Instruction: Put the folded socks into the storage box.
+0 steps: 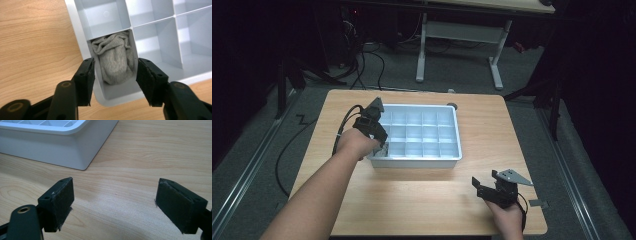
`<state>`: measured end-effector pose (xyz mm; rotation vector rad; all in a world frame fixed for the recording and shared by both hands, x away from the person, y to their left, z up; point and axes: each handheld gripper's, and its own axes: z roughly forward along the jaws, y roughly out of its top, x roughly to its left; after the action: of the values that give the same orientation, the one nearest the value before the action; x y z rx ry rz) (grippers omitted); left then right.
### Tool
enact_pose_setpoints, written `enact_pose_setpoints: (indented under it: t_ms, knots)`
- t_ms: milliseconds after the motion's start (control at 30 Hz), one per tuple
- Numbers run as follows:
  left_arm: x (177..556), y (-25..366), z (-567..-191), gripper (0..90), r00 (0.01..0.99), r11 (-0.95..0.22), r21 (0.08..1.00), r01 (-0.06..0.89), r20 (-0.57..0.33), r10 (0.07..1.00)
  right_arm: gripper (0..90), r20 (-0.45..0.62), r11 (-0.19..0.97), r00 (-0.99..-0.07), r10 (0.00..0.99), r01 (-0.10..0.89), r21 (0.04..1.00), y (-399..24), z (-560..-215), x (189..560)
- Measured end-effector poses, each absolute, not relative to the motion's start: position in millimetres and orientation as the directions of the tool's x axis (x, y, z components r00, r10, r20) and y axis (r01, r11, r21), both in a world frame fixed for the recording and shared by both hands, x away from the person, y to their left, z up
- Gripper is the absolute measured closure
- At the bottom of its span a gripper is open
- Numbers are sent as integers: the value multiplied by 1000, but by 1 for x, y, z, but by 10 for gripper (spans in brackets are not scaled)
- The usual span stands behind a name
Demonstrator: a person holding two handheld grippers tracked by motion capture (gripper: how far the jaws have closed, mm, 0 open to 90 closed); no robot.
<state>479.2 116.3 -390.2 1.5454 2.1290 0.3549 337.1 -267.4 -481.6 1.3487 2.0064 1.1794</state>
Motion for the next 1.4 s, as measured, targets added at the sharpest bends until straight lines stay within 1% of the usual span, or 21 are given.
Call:
enact_pose_setpoints:
  t_ms: [200, 267, 400, 533, 667, 733, 833, 933, 1033, 1133, 1167, 1200, 1267, 1400]
  knots:
    - [474, 122, -380, 394, -234, 330, 490, 807, -247, 940, 155, 90, 161, -423, 902, 520, 839, -268, -482, 336]
    - [472, 123, -379, 350, -231, 332, 499, 801, -253, 939, 155, 89, 161, -424, 901, 519, 839, -268, -482, 336]
    - [468, 124, -382, 302, -207, 318, 506, 802, -265, 942, 157, 90, 161, -424, 901, 520, 839, -268, -482, 336]
    - [462, 125, -387, 288, -182, 302, 502, 810, -275, 944, 157, 90, 161, -423, 902, 523, 837, -268, -483, 336]
    - [454, 130, -390, 290, -136, 273, 521, 809, -286, 949, 157, 87, 166, -425, 901, 523, 836, -267, -484, 337]
    - [449, 136, -392, 294, -131, 284, 518, 807, -312, 941, 157, 86, 167, -425, 901, 524, 836, -267, -484, 337]
    - [439, 144, -394, 286, -93, 270, 538, 798, -333, 938, 157, 85, 170, -428, 900, 524, 835, -267, -484, 337]
    - [427, 154, -396, 278, -70, 286, 586, 758, -363, 929, 157, 83, 175, -430, 899, 526, 832, -266, -485, 337]
    - [413, 162, -402, 273, -33, 275, 632, 725, -367, 930, 158, 79, 179, -432, 898, 525, 832, -265, -485, 337]
    - [395, 172, -409, 280, -7, 305, 678, 669, -404, 915, 158, 76, 181, -431, 899, 525, 831, -265, -485, 337]
    - [391, 174, -411, 281, 1, 315, 680, 662, -422, 907, 160, 74, 182, -430, 900, 525, 831, -265, -485, 337]
    - [384, 177, -414, 281, 20, 321, 695, 643, -435, 900, 160, 72, 184, -430, 900, 524, 832, -265, -485, 337]
    - [372, 180, -419, 279, 68, 307, 736, 603, -431, 900, 161, 65, 190, -430, 900, 523, 831, -264, -485, 337]
    - [350, 192, -432, 267, 108, 399, 768, 501, -513, 851, 161, 53, 204, -438, 897, 519, 830, -262, -485, 336]
